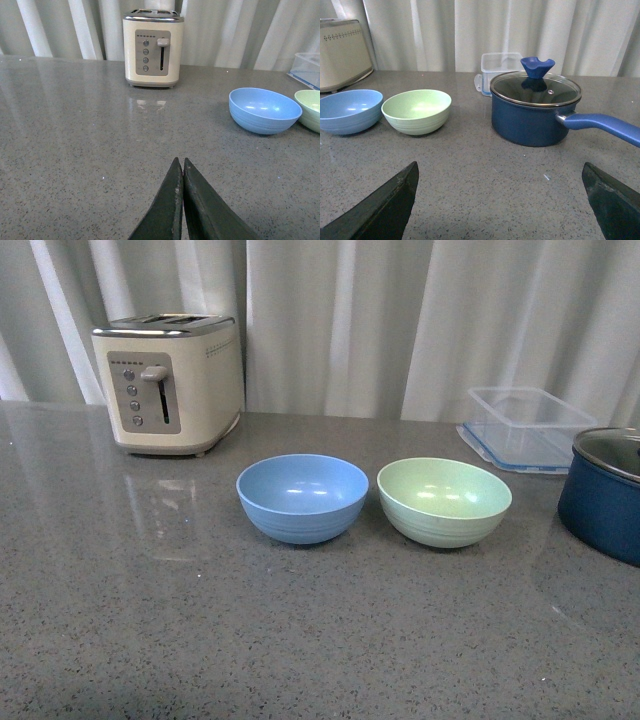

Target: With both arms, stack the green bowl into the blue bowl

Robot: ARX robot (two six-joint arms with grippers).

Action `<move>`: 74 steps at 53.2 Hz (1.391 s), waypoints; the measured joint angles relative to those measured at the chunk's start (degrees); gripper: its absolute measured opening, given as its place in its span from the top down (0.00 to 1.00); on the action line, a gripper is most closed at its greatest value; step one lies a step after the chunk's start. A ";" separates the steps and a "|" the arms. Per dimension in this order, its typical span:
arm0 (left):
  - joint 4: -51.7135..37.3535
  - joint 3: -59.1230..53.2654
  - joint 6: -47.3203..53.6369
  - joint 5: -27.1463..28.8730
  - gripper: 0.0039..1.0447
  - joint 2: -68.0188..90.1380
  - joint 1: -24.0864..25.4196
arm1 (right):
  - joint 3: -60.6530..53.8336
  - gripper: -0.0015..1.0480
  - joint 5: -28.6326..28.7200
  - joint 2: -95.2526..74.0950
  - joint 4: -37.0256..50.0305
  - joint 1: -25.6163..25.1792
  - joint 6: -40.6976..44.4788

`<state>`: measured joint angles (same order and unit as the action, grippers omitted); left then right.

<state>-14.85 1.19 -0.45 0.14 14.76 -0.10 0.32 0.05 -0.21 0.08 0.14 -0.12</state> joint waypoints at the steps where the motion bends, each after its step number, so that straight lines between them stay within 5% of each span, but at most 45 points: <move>1: 0.15 0.00 0.02 0.00 0.97 -0.17 0.00 | 0.00 0.10 0.00 0.00 0.02 0.00 -0.02; 17: 4.92 0.02 0.02 0.00 0.97 -5.07 0.00 | 0.00 0.10 0.00 0.00 0.00 0.00 -0.02; 26: 14.62 0.02 -0.02 -0.02 0.97 -14.64 0.00 | 0.00 0.10 0.00 -0.02 0.00 0.00 -0.02; 40: 14.82 0.02 0.00 0.02 0.45 -14.58 0.00 | 0.00 0.10 0.00 0.00 0.00 0.00 -0.02; 54: 14.82 0.02 0.04 0.02 0.04 -14.58 0.00 | 0.07 0.10 0.15 -0.20 -0.35 -0.02 0.44; 62: 14.82 0.02 0.13 0.02 0.06 -14.58 0.00 | 6.64 0.10 0.92 -11.74 -1.99 2.80 4.66; 74: 14.82 0.02 0.15 0.02 0.06 -14.58 0.00 | 28.74 0.10 7.39 -45.62 -0.94 7.10 -6.12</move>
<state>-0.03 1.21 -0.30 0.16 0.19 -0.10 29.06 7.44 -45.82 -0.86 7.25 -6.24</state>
